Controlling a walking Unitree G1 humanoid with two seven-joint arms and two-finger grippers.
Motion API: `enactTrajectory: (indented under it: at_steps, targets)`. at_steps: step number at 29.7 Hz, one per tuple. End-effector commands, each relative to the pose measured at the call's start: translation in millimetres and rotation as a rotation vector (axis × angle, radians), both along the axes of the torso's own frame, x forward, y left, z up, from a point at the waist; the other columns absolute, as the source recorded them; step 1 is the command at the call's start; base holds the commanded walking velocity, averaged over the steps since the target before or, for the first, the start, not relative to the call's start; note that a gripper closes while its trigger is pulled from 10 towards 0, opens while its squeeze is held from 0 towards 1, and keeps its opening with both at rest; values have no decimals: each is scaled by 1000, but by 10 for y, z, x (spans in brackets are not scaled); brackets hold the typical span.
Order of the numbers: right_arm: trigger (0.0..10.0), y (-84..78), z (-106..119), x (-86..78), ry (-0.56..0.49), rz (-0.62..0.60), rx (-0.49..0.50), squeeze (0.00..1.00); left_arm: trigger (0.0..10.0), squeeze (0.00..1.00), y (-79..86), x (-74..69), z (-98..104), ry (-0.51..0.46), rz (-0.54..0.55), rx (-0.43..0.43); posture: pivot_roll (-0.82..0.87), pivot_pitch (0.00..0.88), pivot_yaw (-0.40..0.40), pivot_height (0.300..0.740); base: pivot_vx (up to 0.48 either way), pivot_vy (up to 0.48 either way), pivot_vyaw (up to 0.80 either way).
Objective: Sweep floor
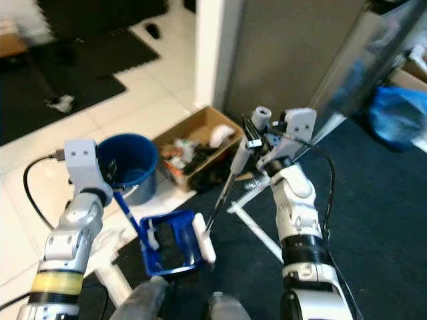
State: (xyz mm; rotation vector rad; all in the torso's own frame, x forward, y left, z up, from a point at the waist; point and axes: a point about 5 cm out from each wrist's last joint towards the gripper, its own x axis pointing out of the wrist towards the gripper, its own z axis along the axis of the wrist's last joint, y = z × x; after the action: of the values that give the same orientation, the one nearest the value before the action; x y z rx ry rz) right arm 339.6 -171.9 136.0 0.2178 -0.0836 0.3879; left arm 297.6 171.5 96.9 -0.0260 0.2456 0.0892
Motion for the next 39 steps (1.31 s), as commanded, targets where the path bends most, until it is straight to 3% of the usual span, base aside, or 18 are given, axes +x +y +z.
enactTrajectory:
  at_steps: [1,17,28,35,39]
  targets:
    - [10000,-50,28,-3,-15,-18,8,0,10000,0,-34,25,68,-37,-13,-1,4,55,-49,740,0,0,756]
    - [10000,-52,12,-4,-8,-25,5,0,10000,0,-38,19,63,-35,-11,1,3,59,-51,740,0,0,737]
    - [10000,-64,13,6,-7,-48,0,0,10000,0,-47,37,83,-46,-9,6,1,60,-52,740,0,0,0]
    - [10000,-92,12,19,-3,-75,4,0,10000,0,-79,63,177,-97,-73,99,3,60,-54,740,0,0,0]
    - [10000,-89,1,24,9,-79,21,0,10000,0,-97,85,235,-113,-80,81,3,60,-54,740,0,0,-195]
